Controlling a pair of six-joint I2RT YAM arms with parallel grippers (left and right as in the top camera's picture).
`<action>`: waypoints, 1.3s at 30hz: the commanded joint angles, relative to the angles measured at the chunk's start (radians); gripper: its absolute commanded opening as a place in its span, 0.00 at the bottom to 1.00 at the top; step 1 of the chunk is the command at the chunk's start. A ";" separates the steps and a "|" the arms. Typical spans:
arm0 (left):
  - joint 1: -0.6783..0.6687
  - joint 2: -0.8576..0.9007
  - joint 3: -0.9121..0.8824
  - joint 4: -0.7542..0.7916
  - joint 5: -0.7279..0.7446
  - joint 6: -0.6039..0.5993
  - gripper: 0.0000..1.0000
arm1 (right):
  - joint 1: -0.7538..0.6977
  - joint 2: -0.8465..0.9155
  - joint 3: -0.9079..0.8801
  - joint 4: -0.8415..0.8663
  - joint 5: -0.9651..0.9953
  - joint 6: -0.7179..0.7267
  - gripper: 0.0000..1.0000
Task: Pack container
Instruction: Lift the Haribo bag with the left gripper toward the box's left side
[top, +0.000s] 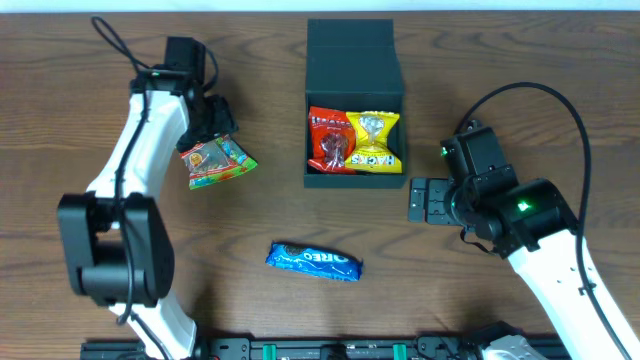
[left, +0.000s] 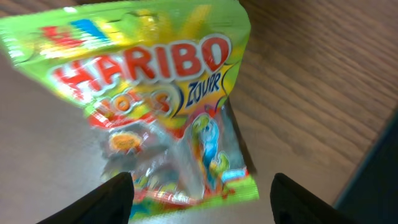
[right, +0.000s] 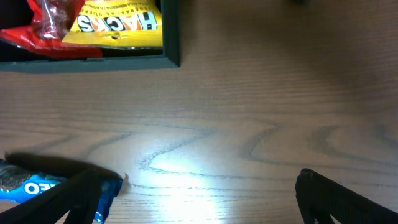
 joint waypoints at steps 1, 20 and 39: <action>0.000 0.053 0.008 0.022 -0.026 0.010 0.74 | -0.003 -0.008 -0.003 0.000 0.000 -0.010 0.99; 0.001 0.172 0.008 0.090 -0.125 0.010 0.77 | -0.003 -0.008 -0.003 0.003 0.000 -0.010 0.99; 0.001 0.233 0.008 0.080 -0.121 0.006 0.37 | -0.003 -0.008 -0.003 0.014 0.000 -0.010 0.99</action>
